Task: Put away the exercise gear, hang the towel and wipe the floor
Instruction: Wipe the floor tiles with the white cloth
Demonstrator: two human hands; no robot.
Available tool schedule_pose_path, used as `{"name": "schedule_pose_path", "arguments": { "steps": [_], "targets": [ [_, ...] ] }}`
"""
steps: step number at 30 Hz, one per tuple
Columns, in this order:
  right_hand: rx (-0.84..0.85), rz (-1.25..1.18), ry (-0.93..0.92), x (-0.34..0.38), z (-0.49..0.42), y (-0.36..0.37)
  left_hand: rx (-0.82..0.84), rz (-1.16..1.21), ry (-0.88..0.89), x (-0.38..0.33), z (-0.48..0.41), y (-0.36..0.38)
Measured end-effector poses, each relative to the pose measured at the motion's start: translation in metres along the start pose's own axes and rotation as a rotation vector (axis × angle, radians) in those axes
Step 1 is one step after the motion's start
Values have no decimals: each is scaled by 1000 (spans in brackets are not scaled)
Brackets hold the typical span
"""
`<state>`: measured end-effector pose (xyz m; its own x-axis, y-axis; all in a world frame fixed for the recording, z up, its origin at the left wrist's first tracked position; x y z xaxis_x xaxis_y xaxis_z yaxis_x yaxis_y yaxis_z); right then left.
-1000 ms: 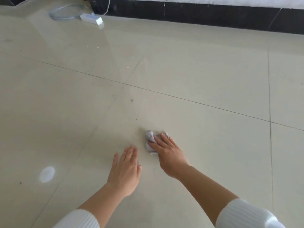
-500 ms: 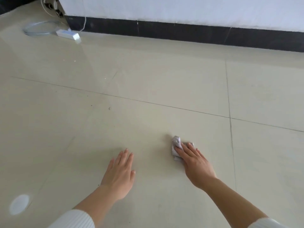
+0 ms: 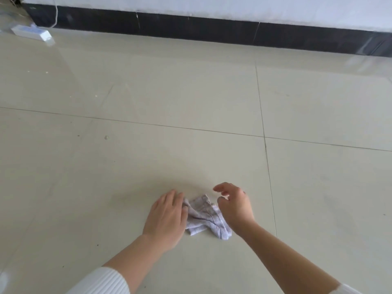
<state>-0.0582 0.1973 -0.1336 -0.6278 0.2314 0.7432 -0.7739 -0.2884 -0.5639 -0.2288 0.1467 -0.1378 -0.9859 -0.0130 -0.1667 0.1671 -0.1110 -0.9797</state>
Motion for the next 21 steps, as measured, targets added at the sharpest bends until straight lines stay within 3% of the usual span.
{"name": "schedule_pose_path", "arguments": {
  "steps": [5, 8, 11, 14, 17, 21],
  "targets": [
    [196, 351, 49, -13, 9, 19, 98, 47, -5, 0, 2, 9],
    [197, 367, 22, -9, 18, 31, 86, 83, -19, 2, 1, 12],
    [210, 250, 114, -15, 16, 32, 74, 59, -6, 3, 1, 10],
    [208, 147, 60, -7, 8, 30, 80, 164, 7, 6, 0, 9],
    [170, -95, 91, 0, 0, 18, 4, 492, -127, 20, -2, -1],
    [245, -430, 191, 6, 0, 13, 1, 978, -373, 25, -6, -2]
  ]
}}
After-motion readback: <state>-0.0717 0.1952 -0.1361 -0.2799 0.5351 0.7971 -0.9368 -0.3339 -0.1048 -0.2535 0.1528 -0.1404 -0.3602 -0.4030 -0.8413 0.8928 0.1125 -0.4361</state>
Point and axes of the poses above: each hand's wrist, its own z-axis away from the middle knuckle, its own y-axis out of the palm, x = y × z, the point moved 9 cm from there along -z, towards the middle knuckle, and after that the axes turned 3 degrees about -z, right-handed, at the moved point
